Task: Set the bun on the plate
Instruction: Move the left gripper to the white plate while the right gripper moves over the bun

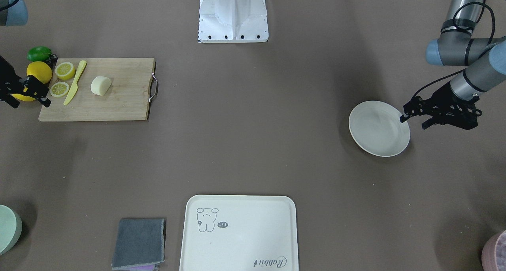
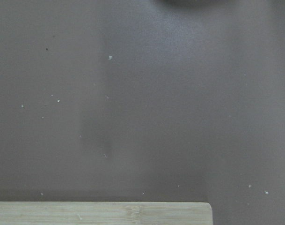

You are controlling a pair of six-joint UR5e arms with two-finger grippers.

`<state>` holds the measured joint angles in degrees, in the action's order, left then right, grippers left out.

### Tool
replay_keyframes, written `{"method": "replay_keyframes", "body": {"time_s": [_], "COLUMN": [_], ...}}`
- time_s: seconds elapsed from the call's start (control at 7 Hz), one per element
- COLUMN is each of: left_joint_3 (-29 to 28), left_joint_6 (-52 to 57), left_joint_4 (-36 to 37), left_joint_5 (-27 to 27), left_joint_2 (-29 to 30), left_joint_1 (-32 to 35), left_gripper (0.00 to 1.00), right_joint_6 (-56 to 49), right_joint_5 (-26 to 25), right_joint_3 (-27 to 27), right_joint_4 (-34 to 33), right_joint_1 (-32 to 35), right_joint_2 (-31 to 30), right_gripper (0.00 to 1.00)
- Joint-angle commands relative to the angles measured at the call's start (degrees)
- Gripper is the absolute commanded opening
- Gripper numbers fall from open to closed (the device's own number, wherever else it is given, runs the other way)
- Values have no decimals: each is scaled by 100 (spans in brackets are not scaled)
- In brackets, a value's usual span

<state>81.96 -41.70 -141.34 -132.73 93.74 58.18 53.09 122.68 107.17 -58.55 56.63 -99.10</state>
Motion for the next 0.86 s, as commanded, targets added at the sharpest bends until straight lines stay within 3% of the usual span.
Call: {"method": "replay_keyframes", "body": {"time_s": [0.0, 0.29, 0.43, 0.71], "left_joint_3": [-109, -127, -58, -22], "left_joint_6": [-110, -119, -162, -1394], "left_joint_4": [-78, -78, -78, -331], "left_joint_5": [10, 10, -7, -25], "left_joint_2": [75, 83, 92, 599], "left_joint_1": [-104, -131, -131, -192], "left_gripper": [57, 25, 0, 0], "right_joint_6": [552, 1086, 1228, 1395], "right_joint_5": [-323, -620, -779, -973], "right_joint_3": [23, 101, 137, 181], "right_joint_4": [534, 705, 705, 705], "right_joint_1": [-389, -774, -959, -1162], "right_joint_2": [-292, -347, -347, -338], "right_gripper": [99, 99, 99, 99]}}
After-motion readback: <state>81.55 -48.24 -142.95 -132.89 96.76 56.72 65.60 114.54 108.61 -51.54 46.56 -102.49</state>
